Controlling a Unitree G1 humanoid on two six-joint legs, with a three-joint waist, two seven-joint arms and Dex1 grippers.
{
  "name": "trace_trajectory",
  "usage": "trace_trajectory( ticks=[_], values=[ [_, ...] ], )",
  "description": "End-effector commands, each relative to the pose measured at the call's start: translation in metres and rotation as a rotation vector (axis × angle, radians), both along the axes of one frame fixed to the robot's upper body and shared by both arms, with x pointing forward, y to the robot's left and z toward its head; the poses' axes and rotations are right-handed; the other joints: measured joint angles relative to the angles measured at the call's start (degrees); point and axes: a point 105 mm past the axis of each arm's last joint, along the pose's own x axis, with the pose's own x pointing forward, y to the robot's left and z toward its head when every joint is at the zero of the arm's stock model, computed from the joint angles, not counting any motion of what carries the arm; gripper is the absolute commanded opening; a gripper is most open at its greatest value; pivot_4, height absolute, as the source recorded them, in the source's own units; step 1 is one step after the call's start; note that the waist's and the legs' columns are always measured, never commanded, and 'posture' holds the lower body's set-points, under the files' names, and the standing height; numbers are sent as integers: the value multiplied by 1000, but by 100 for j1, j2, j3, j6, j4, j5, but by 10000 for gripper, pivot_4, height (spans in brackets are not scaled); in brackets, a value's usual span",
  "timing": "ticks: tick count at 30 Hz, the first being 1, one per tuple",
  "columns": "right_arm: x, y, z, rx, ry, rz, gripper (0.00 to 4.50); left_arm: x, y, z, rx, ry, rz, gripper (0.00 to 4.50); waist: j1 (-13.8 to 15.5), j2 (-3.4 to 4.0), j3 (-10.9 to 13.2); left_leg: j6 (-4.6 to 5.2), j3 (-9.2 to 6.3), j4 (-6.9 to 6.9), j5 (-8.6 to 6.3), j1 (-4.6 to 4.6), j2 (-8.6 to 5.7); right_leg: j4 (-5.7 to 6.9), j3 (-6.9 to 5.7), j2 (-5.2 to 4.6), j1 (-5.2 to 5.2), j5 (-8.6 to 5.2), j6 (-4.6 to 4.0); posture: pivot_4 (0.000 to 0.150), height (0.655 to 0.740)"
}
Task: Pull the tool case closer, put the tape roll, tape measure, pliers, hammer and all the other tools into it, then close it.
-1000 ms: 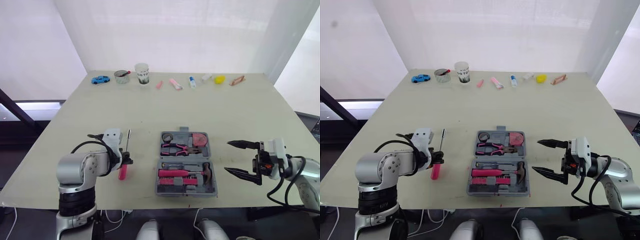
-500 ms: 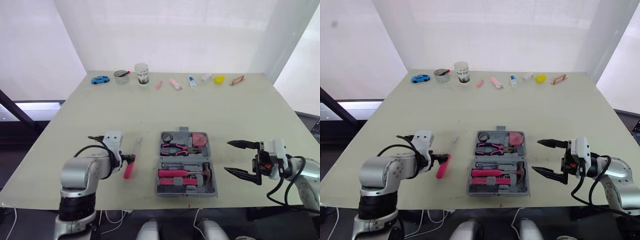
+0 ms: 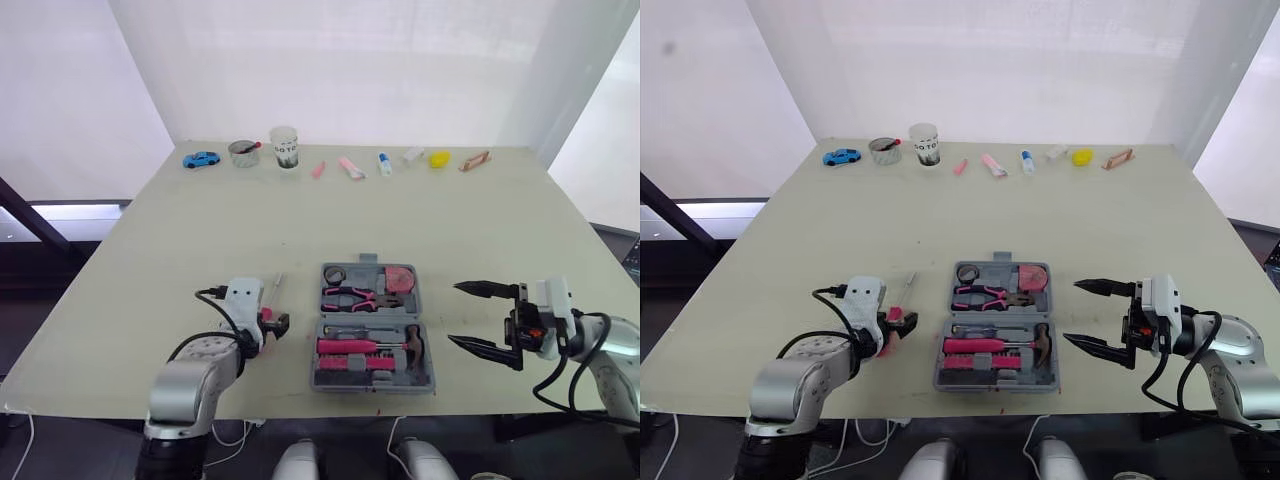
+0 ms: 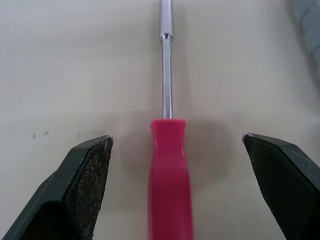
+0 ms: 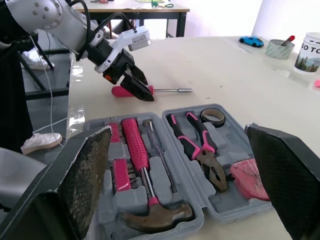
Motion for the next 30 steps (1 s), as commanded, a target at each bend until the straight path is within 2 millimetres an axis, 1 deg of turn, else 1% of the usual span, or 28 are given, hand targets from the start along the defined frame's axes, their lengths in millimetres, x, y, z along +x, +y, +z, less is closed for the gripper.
trace_trajectory(
  ticks=[1,4,8,9,11,12,13,14,15,16,17,18,19,26,30],
  values=[
    [0,0,8,3,-43,6,45000,4,-3,1,-4,-78,-12,44304,0,0,0,0,0,0,0,0,0,-1,0,0,0,0,0,1500,7400],
    [-1,1,8,4,-41,7,45000,5,-2,-7,-51,-90,18,44304,-1,0,0,0,2,0,0,-1,0,-4,1,0,0,0,0,1500,7400],
    [0,1,9,2,-44,10,45000,3,-3,-10,-32,-93,7,44304,1,2,-1,1,0,0,0,0,0,-1,-1,0,0,0,0,1500,7400],
    [0,1,9,2,-45,11,45000,3,-2,-11,-31,-94,7,42123,0,2,-1,1,1,0,0,0,0,-1,-1,0,0,0,0,1500,7400],
    [1,0,10,1,-46,11,45000,2,1,-11,-30,-98,17,35755,0,2,-1,1,0,0,0,0,0,-2,-1,0,0,0,0,1500,7400],
    [1,0,9,0,-45,12,45000,1,2,-11,-29,-99,20,30616,0,2,-1,1,0,0,0,0,0,-2,-1,0,0,0,0,1500,7400],
    [1,0,9,0,-45,13,45000,0,3,-12,-28,-98,21,27054,0,2,-1,1,0,0,0,0,0,-2,-1,0,0,0,0,1500,7400],
    [1,0,9,0,-45,13,45000,-1,3,-13,-24,-96,20,19997,0,2,-1,1,0,0,0,0,0,-2,-1,0,0,0,1,1500,7400],
    [1,0,9,0,-45,14,45000,-2,4,-15,-21,-94,18,18872,0,2,-1,1,0,0,0,0,0,-2,-1,0,0,0,1,1500,7400],
    [1,1,9,0,-45,15,45000,-3,4,-15,-19,-93,17,13929,0,2,-1,1,0,0,0,0,0,-2,-1,0,0,0,1,1500,7400],
    [1,1,9,1,-45,16,45000,-4,4,-16,-18,-92,16,10190,0,2,-1,1,1,0,0,0,0,-2,-1,0,0,0,1,1500,7400],
    [1,1,9,2,-45,16,45000,-5,4,-17,-18,-90,15,9000,0,2,-1,1,1,0,0,0,0,-2,-1,0,0,0,1,1500,7400],
    [1,1,9,2,-45,17,45000,-6,3,-18,-16,-89,12,6245,0,2,-1,1,1,0,0,0,0,-2,-1,0,0,0,1,1500,7400],
    [0,1,9,9,-42,21,45000,-6,4,-14,1,-119,-13,6222,-4,2,-1,1,1,-1,0,0,0,-3,-1,0,0,0,1,1500,7400],
    [-1,2,10,18,-42,25,45000,-6,8,-5,0,-153,-57,6222,-9,2,-1,1,1,-1,0,0,1,-3,-1,1,0,-1,0,1500,7400]
  ],
)
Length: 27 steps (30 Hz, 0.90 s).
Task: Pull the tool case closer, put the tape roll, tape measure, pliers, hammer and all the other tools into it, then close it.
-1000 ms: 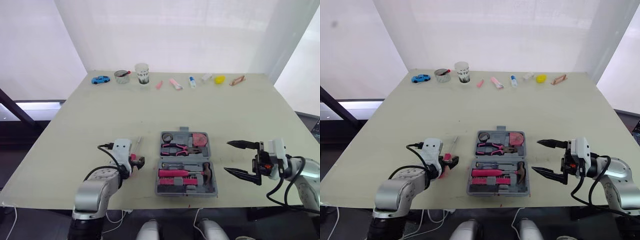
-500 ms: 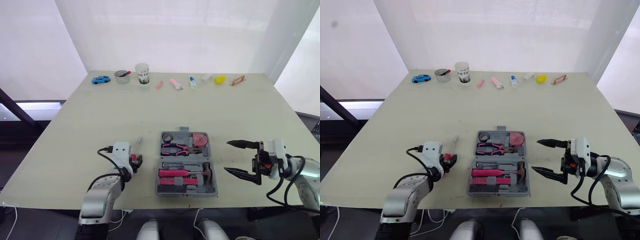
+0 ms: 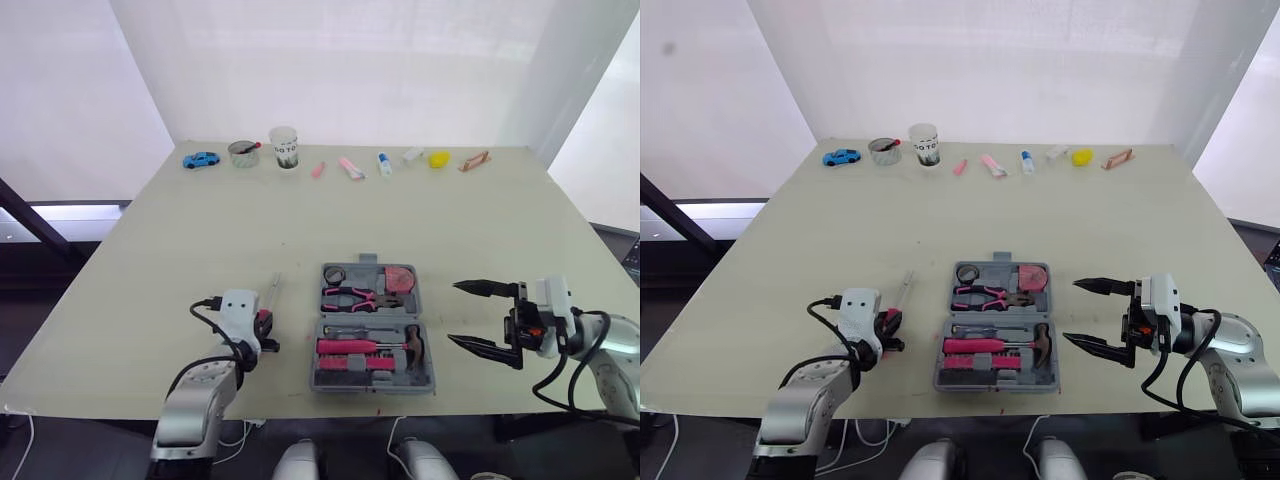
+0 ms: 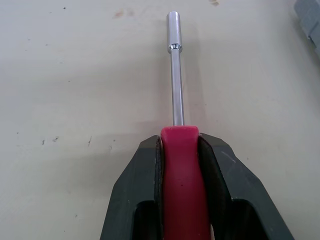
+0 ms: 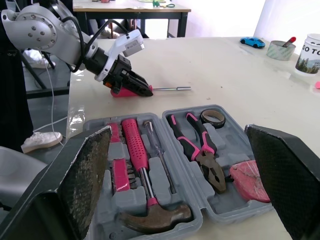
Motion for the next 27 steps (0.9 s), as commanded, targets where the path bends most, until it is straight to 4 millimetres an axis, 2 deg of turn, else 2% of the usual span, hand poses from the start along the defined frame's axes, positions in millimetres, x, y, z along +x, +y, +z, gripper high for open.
trace_trajectory(
  ticks=[1,5,9,12,18,21,27],
  values=[
    [-2,2,9,23,-36,18,45000,-1,4,13,5,-51,-46,6222,-1,0,0,0,0,0,0,0,0,0,0,0,-1,0,0,1500,7400],
    [-2,3,11,52,-37,20,45000,-1,6,24,-9,-66,-75,6222,1,0,0,0,0,0,0,-1,1,0,0,-1,-1,0,-1,1500,7400],
    [-5,4,17,102,-24,24,45000,2,0,52,-5,-132,-218,6222,2,-1,1,0,-2,-1,0,-2,2,-1,-3,0,-1,-1,-1,1500,7400],
    [-6,3,15,97,-4,27,45000,1,-8,61,29,-123,-351,6222,2,0,1,0,-1,-1,0,-2,2,-1,-4,-1,-1,-1,-2,1500,7400],
    [-8,1,8,84,16,23,45000,3,-40,82,60,-109,-676,6222,36,2,2,0,1,-2,0,-4,1,-4,-5,-3,-1,-11,-19,1500,7400],
    [-8,-2,8,77,12,5,45000,3,-64,94,51,-93,-837,6222,37,2,2,0,4,-2,0,-7,0,-7,-8,-2,-1,-11,-18,1500,7400],
    [-11,-9,7,66,10,-31,45000,-23,-90,87,116,7,-1148,6222,-16,4,3,0,6,-10,0,-5,2,-10,-6,7,-2,-4,-3,1500,7400]
  ],
)
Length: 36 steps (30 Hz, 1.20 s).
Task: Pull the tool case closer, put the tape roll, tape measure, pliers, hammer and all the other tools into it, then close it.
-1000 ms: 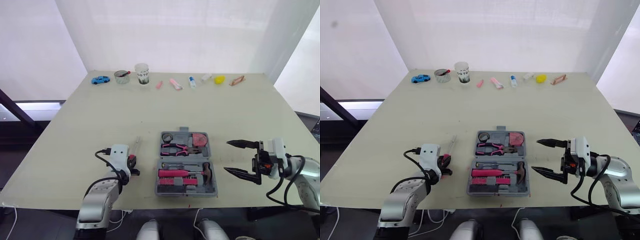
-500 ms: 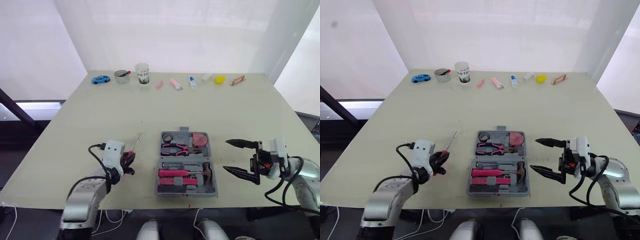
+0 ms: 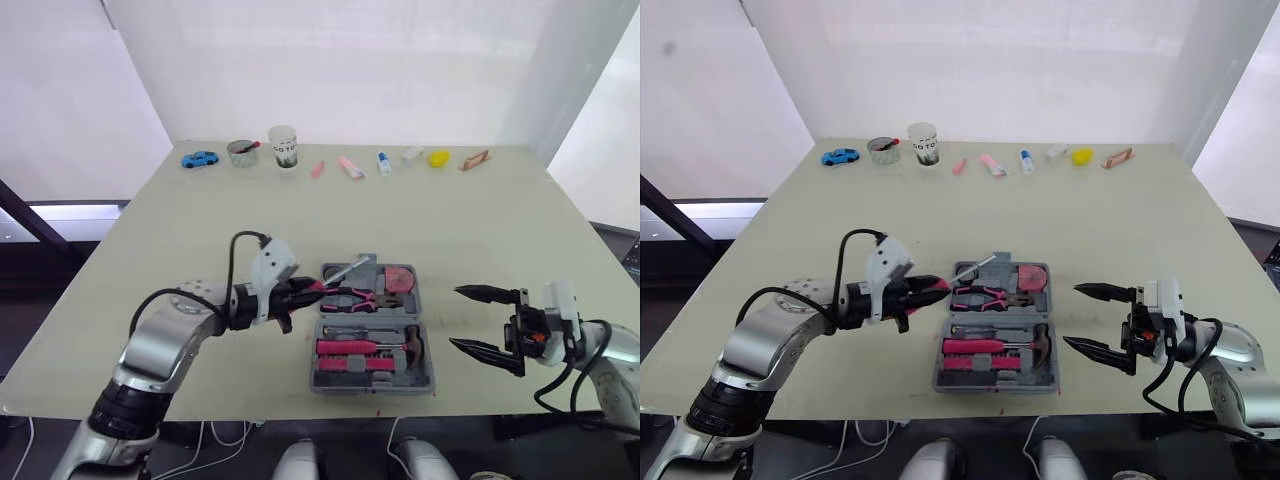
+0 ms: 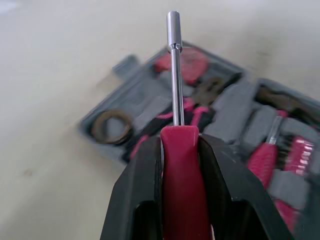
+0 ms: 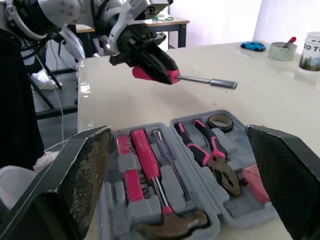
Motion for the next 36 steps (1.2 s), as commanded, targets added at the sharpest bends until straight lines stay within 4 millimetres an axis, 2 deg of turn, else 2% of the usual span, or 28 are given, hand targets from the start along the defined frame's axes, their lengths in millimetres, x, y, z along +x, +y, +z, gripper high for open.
trace_trajectory(
  ticks=[1,6,14,16,22,32,36],
  values=[
    [-3,-6,10,-8,-52,-24,45000,-19,-16,0,43,9,-189,6222,3,2,1,0,0,0,0,0,0,1,0,0,-1,0,-1,1500,7400],
    [-8,-11,8,-16,-44,-50,45000,-36,-28,-16,137,39,-368,6222,25,2,1,0,4,2,0,-2,0,1,-4,-1,0,-8,-12,1500,7400],
    [-15,-14,4,-33,-11,-42,45000,-48,-30,-44,249,84,-466,6222,21,2,1,0,5,2,0,-2,0,1,-2,0,-1,-11,-16,1500,7400],
    [-17,-17,2,-51,8,-28,45000,-48,-37,-50,276,93,-467,6222,28,2,1,0,5,2,0,-2,0,0,-2,-1,0,-14,-12,1500,7400],
    [-21,-24,-2,-82,35,-10,45000,-51,-55,-56,311,112,-469,6222,53,2,1,1,5,6,0,-5,-2,-1,-2,0,0,-20,1,1500,7400],
    [-22,-24,-5,-90,42,0,45000,-55,-71,-58,331,159,-480,6222,42,2,1,1,-4,6,0,-4,-2,2,-2,1,0,-16,7,1500,7400],
    [-23,-26,-4,-95,41,-2,45000,-51,-79,-62,349,168,-461,6222,56,2,1,1,-4,7,0,-5,-3,0,-1,1,0,-15,8,1500,7400]
  ],
)
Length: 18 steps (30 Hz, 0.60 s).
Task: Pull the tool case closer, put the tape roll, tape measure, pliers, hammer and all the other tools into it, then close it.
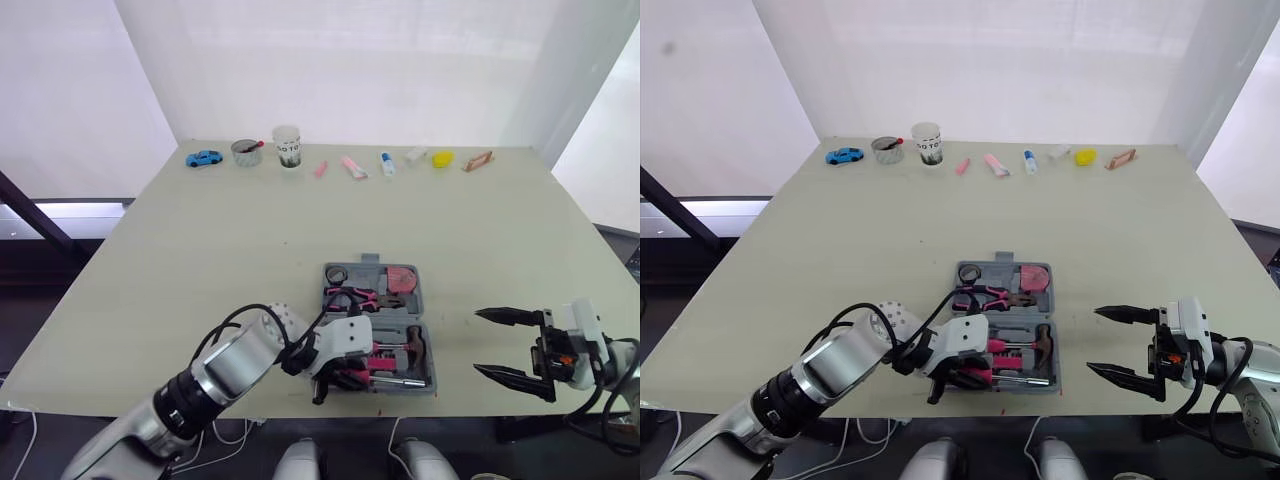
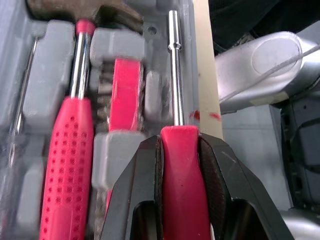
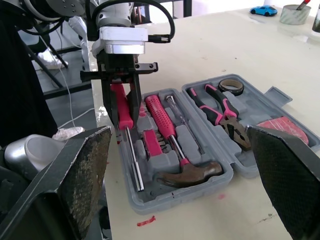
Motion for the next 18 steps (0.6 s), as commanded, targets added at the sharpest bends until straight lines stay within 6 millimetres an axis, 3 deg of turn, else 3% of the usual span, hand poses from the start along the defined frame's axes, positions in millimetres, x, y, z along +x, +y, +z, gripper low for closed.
trace_trajectory(
  ticks=[1,18],
  values=[
    [-3,-3,9,-7,-37,2,45000,1,-7,1,13,-14,-5,6222,1,0,0,0,0,0,0,0,0,0,0,0,0,1,1,1500,7400],
    [-4,-1,7,-1,-43,-10,45000,0,-12,-7,57,-18,32,6222,-4,1,-1,0,-5,0,0,2,0,2,2,1,1,5,5,1500,7400]
  ],
)
